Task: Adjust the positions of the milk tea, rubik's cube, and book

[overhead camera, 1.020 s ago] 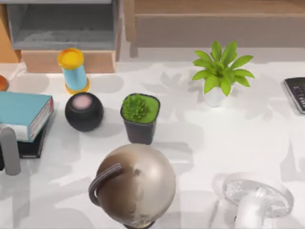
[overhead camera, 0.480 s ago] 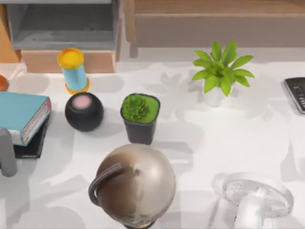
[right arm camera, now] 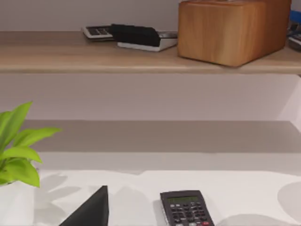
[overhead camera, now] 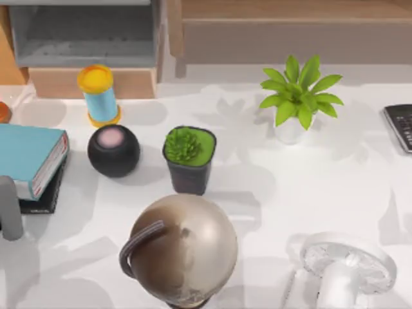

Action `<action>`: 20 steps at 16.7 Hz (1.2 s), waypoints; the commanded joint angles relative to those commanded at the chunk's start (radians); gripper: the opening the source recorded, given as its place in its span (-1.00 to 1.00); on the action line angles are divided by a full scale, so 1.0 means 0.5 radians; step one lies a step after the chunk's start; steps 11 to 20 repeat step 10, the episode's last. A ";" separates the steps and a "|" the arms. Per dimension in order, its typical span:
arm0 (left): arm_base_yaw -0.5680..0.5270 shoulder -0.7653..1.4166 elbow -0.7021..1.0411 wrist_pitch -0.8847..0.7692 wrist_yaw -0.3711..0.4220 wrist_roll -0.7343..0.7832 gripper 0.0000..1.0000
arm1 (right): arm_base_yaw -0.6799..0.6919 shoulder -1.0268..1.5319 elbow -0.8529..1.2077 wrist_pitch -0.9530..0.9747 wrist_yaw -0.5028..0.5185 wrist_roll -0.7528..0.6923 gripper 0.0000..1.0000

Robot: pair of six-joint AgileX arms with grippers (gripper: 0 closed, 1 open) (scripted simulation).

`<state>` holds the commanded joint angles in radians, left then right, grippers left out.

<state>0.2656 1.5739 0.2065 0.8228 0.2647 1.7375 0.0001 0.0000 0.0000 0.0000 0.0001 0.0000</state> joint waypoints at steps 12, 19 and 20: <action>0.000 0.000 0.000 0.000 0.000 0.000 1.00 | 0.000 0.000 0.000 0.000 0.000 0.000 1.00; 0.000 0.000 0.000 0.000 0.000 0.000 1.00 | 0.000 0.000 0.000 0.000 0.000 0.000 1.00; 0.000 0.000 0.000 0.000 0.000 0.000 1.00 | 0.000 0.000 0.000 0.000 0.000 0.000 1.00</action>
